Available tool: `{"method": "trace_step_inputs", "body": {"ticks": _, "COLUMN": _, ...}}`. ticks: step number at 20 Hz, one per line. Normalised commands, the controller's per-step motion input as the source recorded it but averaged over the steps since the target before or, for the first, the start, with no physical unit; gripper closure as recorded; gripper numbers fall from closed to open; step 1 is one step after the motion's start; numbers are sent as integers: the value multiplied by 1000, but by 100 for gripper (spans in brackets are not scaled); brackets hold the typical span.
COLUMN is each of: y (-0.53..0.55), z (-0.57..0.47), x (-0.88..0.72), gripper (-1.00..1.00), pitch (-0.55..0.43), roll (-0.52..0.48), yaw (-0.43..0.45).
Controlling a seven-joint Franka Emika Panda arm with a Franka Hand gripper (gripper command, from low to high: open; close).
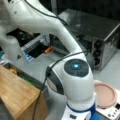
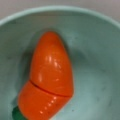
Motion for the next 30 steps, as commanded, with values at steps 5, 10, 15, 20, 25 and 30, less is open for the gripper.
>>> {"method": "trace_step_inputs", "body": {"ticks": 5, "y": -145, "z": 130, "x": 259, "gripper": -100, "pitch": 163, "roll": 259, "yaw": -8}}
{"method": "trace_step_inputs", "body": {"ticks": 10, "y": -144, "z": 96, "x": 132, "gripper": -100, "pitch": 160, "roll": 291, "yaw": -52}}
{"method": "trace_step_inputs", "body": {"ticks": 15, "y": -117, "z": 35, "x": -63, "gripper": -100, "pitch": 137, "roll": 312, "yaw": -105}}
{"method": "trace_step_inputs", "body": {"ticks": 20, "y": -119, "z": -40, "x": -236, "gripper": -100, "pitch": 47, "roll": 252, "yaw": -86}}
{"method": "trace_step_inputs", "body": {"ticks": 25, "y": -114, "z": -79, "x": -215, "gripper": -100, "pitch": -63, "roll": 182, "yaw": -36}}
{"method": "trace_step_inputs", "body": {"ticks": 30, "y": -26, "z": -104, "x": -143, "gripper": -100, "pitch": -107, "roll": 143, "yaw": -1}}
